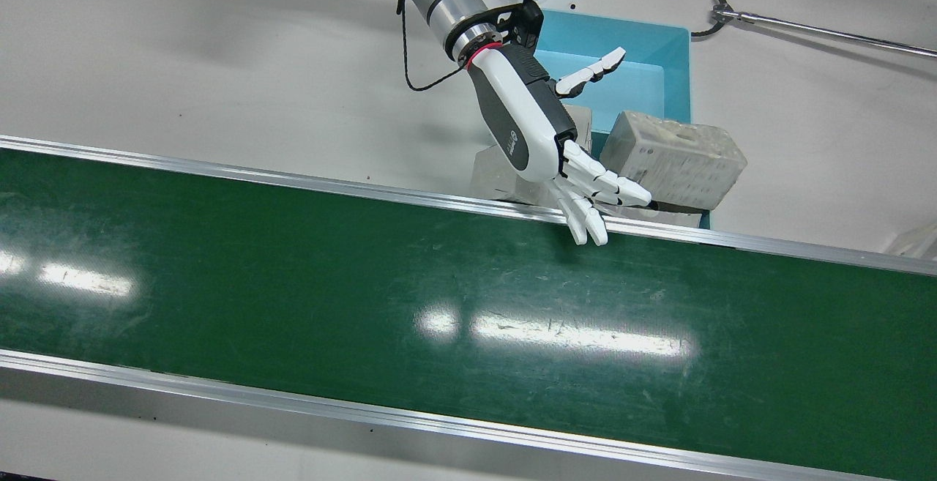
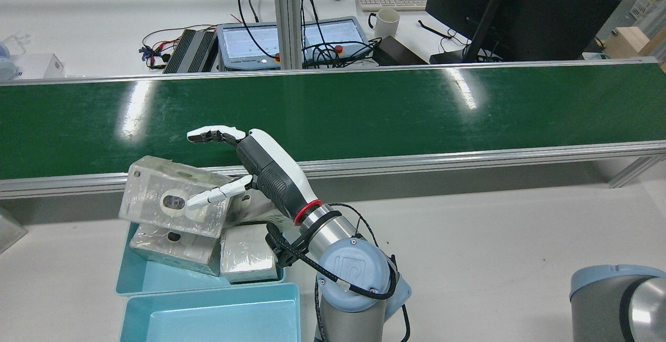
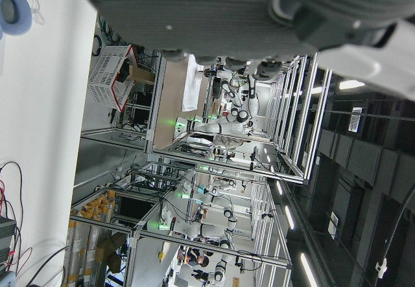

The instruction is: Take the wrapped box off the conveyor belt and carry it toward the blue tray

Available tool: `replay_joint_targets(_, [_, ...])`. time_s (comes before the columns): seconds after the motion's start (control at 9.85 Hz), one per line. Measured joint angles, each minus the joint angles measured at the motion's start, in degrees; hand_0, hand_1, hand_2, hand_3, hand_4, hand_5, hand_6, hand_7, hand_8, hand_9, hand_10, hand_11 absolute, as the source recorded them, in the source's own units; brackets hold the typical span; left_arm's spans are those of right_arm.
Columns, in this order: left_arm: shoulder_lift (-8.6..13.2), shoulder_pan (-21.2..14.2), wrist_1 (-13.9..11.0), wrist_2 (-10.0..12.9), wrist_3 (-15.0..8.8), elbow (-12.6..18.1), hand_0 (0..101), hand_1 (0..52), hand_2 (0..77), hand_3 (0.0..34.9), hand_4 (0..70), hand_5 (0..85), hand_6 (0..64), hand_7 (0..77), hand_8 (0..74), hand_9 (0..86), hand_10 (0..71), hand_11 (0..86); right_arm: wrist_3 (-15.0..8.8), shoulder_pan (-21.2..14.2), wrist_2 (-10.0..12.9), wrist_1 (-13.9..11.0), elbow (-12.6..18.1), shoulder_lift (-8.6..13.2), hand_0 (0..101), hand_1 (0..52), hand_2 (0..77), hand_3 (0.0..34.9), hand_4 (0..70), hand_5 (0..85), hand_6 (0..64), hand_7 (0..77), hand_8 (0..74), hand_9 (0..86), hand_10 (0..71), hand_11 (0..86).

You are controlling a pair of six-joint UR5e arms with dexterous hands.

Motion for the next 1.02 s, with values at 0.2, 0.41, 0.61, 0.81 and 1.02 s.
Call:
replay_joint_targets(0.2, [0.0,0.0,0.0,0.0,0.0,0.0,0,0.0,0.5,0.0,0.0,1.1,0.0,0.5,0.5,0.0,0.0,0.5,0.6,1.6,-0.1,-0.3,6.0,-3.7,50,13.6,5.5,3.6,16.4,13.1,8.7,23.5,3.8,3.3,0.0,1.1])
replay_joint_targets(0.41, [0.0,0.0,0.0,0.0,0.0,0.0,0,0.0,0.5,0.0,0.0,1.1,0.0,0.5,0.5,0.5,0.0,0.5,1.7,5.5,-0.3,-0.6,12.7,-9.6,50,14.7,5.5,2.7,16.4,13.1,8.7,24.5,3.3,3.3,0.0,0.5])
replay_joint_targets(0.61, [0.0,0.0,0.0,0.0,0.0,0.0,0,0.0,0.5,0.0,0.0,1.1,0.5,0.5,0.5,0.0,0.0,0.5,5.7,10.7,-0.5,-0.7,16.4,-15.1,54,18.5,19.6,1.5,24.5,37.1,26.2,47.5,19.1,25.1,11.4,1.1])
replay_joint_targets(0.81, [0.0,0.0,0.0,0.0,0.0,0.0,0,0.0,0.5,0.0,0.0,1.1,0.5,0.5,0.5,0.5,0.0,0.5,11.0,16.1,-1.3,-0.7,17.2,-20.0,54,24.0,26.7,1.2,26.7,46.4,33.3,55.1,26.2,32.7,20.7,1.1])
replay_joint_targets(1.02, [0.0,0.0,0.0,0.0,0.0,0.0,0,0.0,0.5,0.0,0.0,1.1,0.0,0.5,0.5,0.0,0.0,0.5,15.4,21.6,-2.9,-0.6,17.0,-24.9,52,18.0,33.8,0.2,28.9,56.2,39.8,62.7,34.9,40.9,29.5,4.9])
